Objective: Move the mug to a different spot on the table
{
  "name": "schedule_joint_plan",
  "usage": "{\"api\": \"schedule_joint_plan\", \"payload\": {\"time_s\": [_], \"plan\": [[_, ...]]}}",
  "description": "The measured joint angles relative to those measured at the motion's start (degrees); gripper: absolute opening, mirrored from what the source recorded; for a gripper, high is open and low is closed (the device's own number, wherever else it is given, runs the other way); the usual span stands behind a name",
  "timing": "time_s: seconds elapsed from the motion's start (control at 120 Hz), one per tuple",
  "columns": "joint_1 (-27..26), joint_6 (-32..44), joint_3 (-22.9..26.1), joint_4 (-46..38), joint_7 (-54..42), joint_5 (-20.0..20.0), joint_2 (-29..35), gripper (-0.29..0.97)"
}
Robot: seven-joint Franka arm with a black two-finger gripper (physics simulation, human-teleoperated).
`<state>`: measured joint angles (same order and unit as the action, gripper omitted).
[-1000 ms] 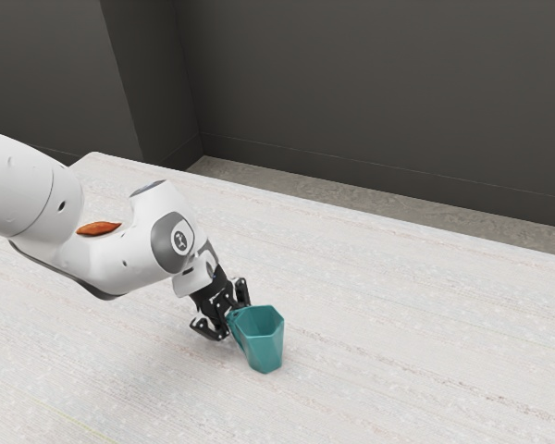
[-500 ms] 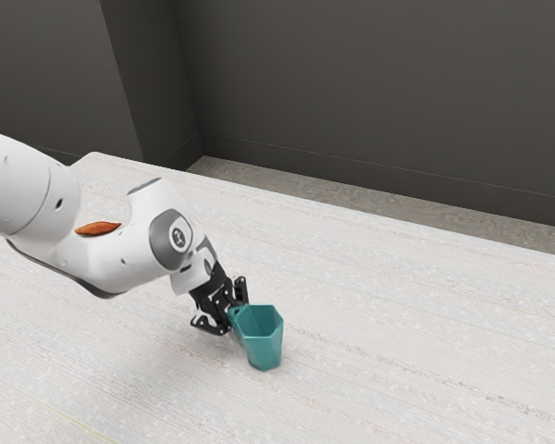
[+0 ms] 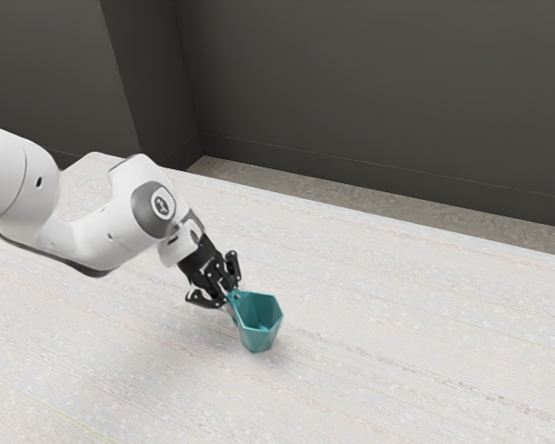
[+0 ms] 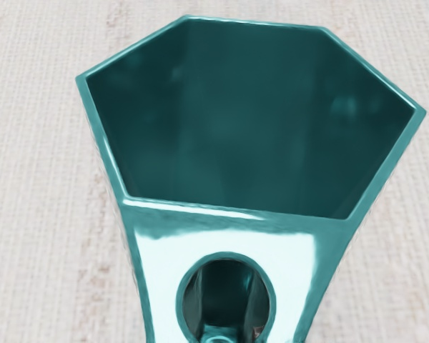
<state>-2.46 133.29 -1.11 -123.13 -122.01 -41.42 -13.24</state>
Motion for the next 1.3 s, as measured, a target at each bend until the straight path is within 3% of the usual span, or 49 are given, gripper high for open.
{"api": "schedule_joint_plan", "payload": {"time_s": [0.317,0.692,1.108,1.3], "plan": [[3.2,-3.7,0.1,2.0,-1.0,-3.8,1.5,-0.01],[12.2,-9.8,0.0,5.6,-3.5,-5.3,1.5,0.00],[17.7,-14.9,0.0,9.5,-7.2,-6.3,-3.0,0.00],[18.5,-17.3,0.0,13.0,-9.0,-8.9,-6.7,0.00]]}}
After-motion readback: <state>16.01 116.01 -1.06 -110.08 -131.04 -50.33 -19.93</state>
